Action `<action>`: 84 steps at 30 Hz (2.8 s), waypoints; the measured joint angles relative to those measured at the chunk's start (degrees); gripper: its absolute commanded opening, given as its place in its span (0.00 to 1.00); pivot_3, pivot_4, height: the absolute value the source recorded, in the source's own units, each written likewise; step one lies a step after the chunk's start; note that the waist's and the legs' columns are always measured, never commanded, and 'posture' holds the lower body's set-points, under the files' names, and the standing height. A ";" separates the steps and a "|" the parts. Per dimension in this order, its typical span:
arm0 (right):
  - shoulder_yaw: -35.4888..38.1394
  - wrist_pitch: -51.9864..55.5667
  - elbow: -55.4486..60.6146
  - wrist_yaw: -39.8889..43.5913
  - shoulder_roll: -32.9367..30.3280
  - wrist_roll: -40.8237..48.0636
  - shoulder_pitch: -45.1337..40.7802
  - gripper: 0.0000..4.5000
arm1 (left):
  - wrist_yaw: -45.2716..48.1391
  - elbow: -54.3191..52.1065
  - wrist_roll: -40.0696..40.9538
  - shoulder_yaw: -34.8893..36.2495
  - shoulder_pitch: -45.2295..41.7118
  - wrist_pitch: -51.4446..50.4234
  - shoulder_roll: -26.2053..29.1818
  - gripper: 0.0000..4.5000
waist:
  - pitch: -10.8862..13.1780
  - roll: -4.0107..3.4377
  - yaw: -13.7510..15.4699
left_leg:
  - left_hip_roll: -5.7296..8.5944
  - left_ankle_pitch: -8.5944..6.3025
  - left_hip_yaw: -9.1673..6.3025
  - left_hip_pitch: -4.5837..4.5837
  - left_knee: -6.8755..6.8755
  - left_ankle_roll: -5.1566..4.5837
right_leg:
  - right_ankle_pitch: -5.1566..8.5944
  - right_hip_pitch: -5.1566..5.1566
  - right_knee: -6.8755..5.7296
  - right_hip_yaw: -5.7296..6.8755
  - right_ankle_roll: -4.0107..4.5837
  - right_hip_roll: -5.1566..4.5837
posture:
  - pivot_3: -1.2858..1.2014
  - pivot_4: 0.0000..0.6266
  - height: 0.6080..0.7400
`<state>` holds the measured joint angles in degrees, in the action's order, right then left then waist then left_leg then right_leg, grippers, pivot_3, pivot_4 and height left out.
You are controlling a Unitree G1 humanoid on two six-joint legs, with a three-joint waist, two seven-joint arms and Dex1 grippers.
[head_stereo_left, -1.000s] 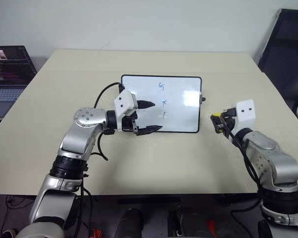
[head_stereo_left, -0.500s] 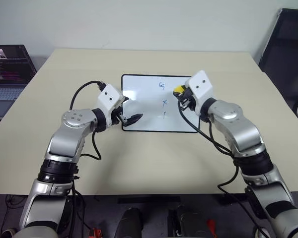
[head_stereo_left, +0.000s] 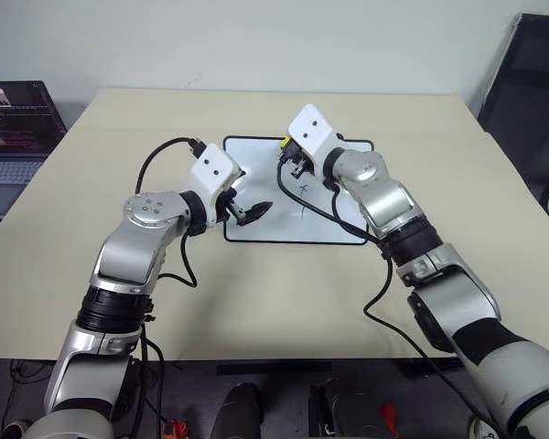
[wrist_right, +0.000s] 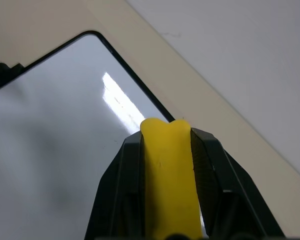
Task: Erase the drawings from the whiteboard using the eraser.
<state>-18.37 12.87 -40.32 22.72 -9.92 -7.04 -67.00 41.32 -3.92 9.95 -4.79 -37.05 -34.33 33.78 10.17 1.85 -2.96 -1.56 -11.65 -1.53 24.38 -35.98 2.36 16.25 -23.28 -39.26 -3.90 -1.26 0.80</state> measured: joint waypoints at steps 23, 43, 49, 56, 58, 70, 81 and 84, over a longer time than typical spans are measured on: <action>0.06 1.38 5.27 7.55 -6.39 -4.79 5.42 0.21 | 0.75 2.34 -0.95 -1.02 0.18 4.13 -0.16 1.00 | -0.01 0.02 0.15 | 0.05 0.06 0.09 -0.49 -0.21 -0.01 | 0.02 0.16 -0.71 -0.14 -0.01 0.07 | 0.52 0.24 1.00; -0.88 -6.60 -8.16 3.43 2.99 -8.72 -1.76 0.21 | 0.74 2.71 -1.18 -1.15 1.94 6.12 -0.26 1.00 | -0.01 0.01 -1.78 | 0.03 0.06 0.07 -0.47 -0.10 -0.01 | 0.01 0.08 -0.69 -0.20 0.03 0.04 | 0.52 0.24 1.00; -0.81 -6.09 -4.32 5.38 -0.14 -8.94 0.87 0.21 | 0.76 4.42 -1.22 -1.10 2.20 7.22 -0.14 1.00 | -0.01 0.01 -1.29 | 0.03 0.06 0.07 -0.47 -0.11 -0.01 | 0.02 0.10 -0.69 -0.14 0.03 0.04 | 0.52 0.24 1.00; 2.08 -1.22 5.65 7.01 -3.62 -7.09 7.16 0.21 | 1.50 7.45 -1.25 -0.51 2.66 8.63 1.07 1.00 | -0.01 0.02 -0.08 | 0.05 0.06 0.07 -0.47 -0.15 -0.01 | 0.02 0.12 -0.70 -0.12 0.02 0.05 | 0.52 0.24 1.00; 4.25 1.16 8.67 7.44 -3.31 -4.82 9.06 0.21 | 1.68 7.76 -1.25 -0.41 2.63 8.72 1.06 1.00 | -0.01 0.01 -0.06 | 0.04 0.06 0.09 -0.44 -0.13 -0.01 | 0.02 0.11 -0.69 -0.14 0.02 0.05 | 0.52 0.24 1.00; 18.55 20.78 47.81 9.43 -3.68 15.55 31.21 0.21 | -3.15 4.76 2.31 6.60 5.47 7.07 -2.34 1.00 | 0.00 0.01 0.10 | 0.02 0.04 0.03 -0.26 -0.08 -0.01 | 0.05 0.02 -0.55 -0.09 0.05 0.01 | 0.52 0.24 1.00; 21.59 22.19 64.99 7.49 -7.67 19.98 52.44 0.21 | -5.15 -2.61 5.57 10.69 21.20 8.45 -4.04 1.00 | -0.01 0.01 -0.26 | -0.09 0.04 0.09 -0.43 -0.07 0.00 | 0.21 0.08 -0.57 -0.18 -0.19 0.02 | 0.52 0.24 1.00; 21.44 19.64 65.09 5.66 -7.66 19.07 55.77 0.21 | -5.97 -2.60 5.27 10.87 24.15 10.45 -4.61 1.00 | -0.01 0.02 -0.09 | -0.07 0.05 0.11 -0.44 -0.10 0.00 | 0.22 0.11 -0.54 -0.19 -0.21 0.02 | 0.52 0.24 1.00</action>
<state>3.07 32.51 24.77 28.38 -17.58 12.03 -11.23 35.35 -6.52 15.22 6.08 -12.90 -23.88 29.17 10.16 1.87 -3.05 -1.63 -11.60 -1.42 23.94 -36.08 2.35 16.47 -23.17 -39.80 -4.09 -1.47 0.82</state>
